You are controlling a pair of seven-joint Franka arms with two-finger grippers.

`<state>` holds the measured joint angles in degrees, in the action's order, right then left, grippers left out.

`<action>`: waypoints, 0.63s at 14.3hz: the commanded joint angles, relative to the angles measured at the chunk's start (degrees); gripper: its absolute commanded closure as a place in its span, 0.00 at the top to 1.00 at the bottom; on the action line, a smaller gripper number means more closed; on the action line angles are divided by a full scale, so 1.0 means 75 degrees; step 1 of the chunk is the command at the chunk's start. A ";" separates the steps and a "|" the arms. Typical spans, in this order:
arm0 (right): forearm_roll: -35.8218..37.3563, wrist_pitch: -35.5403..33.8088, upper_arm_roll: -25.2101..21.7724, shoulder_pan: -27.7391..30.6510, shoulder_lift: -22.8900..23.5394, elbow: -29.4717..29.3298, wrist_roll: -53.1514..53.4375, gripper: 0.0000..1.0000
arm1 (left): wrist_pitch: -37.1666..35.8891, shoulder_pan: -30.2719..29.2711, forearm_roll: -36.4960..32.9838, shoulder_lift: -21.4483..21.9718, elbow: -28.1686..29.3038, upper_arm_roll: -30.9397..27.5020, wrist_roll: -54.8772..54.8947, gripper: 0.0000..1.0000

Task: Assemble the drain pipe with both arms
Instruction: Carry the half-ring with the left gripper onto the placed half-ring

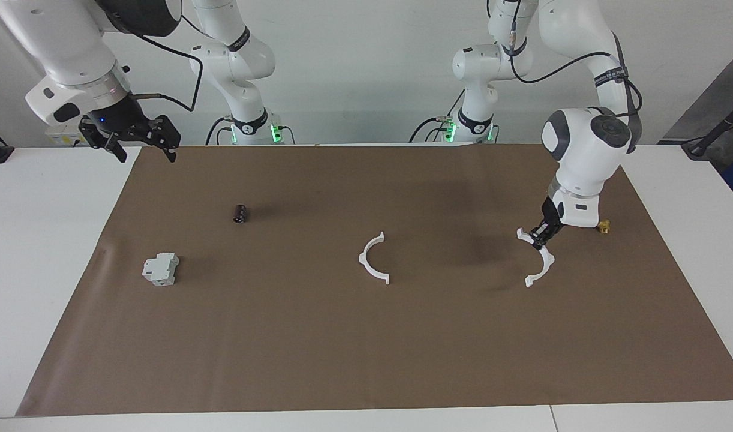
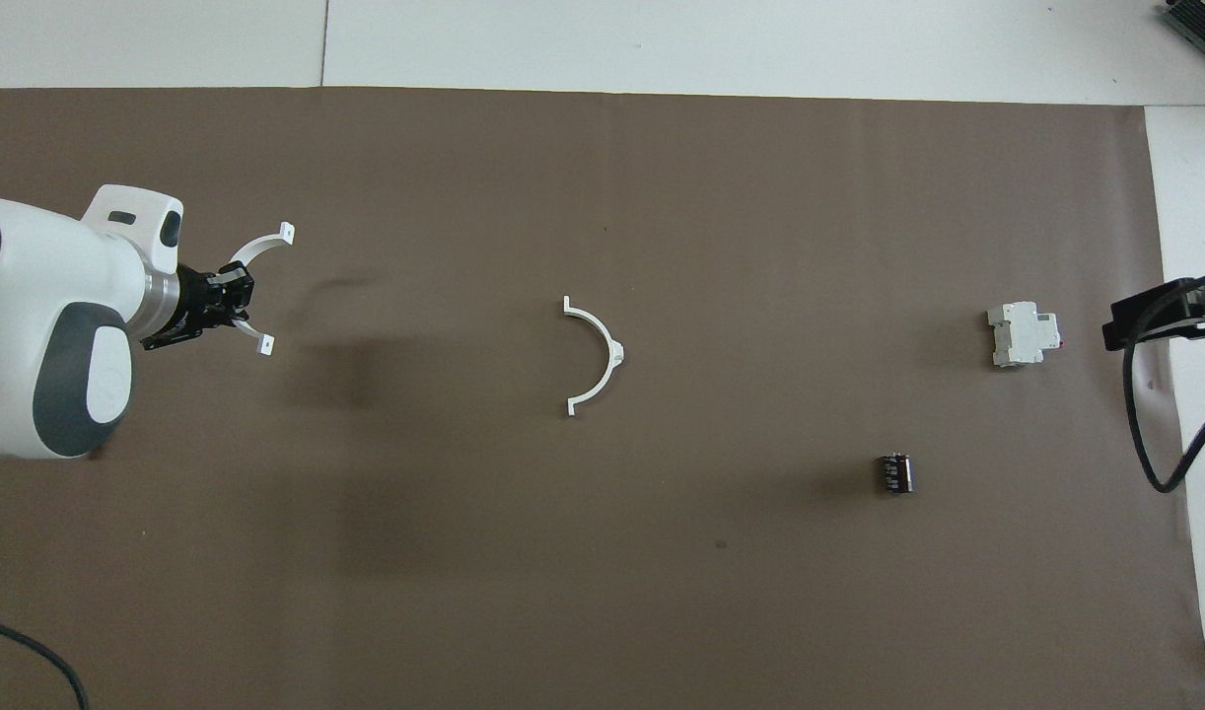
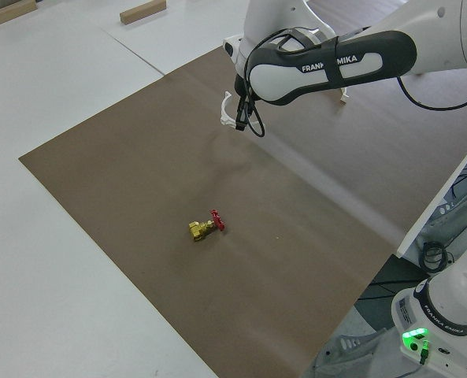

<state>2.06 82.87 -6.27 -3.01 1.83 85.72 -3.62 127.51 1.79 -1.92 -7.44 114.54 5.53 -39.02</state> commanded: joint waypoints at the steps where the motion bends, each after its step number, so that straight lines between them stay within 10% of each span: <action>1: -0.0134 0.0189 0.0004 0.0038 -0.0209 0.0277 -0.0033 1.00 | -0.0396 0.1106 -0.0739 -0.0004 -0.0108 -0.0093 -0.1915 0.00; 9: -0.0145 0.0200 0.0004 0.0026 -0.0209 0.0289 -0.0033 1.00 | 0.0492 0.3063 -0.0764 -0.0365 0.0173 -0.0046 -0.4158 0.00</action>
<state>2.05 82.87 -6.27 -3.01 1.80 85.77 -3.62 127.95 21.26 -6.46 -8.05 115.10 6.10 -66.36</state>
